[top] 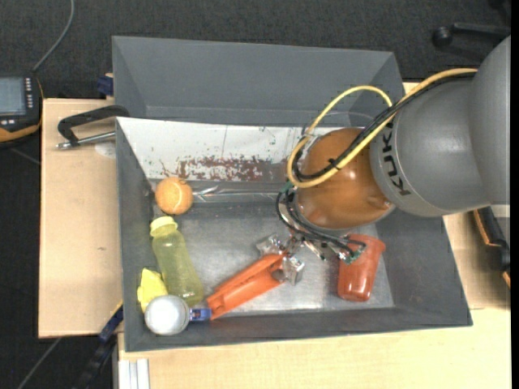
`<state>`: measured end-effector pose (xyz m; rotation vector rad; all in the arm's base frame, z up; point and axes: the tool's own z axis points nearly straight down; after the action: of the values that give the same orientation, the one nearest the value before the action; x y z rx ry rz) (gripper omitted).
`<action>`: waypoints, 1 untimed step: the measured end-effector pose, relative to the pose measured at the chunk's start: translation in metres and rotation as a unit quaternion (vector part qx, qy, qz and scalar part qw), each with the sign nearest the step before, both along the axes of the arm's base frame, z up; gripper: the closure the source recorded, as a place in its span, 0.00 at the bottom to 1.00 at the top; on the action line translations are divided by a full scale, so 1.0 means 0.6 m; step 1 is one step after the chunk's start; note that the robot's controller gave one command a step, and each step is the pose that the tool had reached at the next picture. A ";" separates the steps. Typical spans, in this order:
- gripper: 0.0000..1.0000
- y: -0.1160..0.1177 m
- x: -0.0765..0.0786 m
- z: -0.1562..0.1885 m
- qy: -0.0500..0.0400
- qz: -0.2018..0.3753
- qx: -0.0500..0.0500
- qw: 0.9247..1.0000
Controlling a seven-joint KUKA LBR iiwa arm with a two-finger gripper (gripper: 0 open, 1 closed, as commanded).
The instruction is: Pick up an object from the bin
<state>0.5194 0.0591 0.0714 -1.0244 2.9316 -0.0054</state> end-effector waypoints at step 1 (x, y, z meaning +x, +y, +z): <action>1.00 0.000 0.000 0.000 0.000 0.000 0.000 1.000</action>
Offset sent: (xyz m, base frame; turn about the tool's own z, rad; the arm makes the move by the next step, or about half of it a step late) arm 0.0019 -0.0081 -0.0006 -0.0459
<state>0.5194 0.0591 0.0714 -1.0250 2.9312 -0.0056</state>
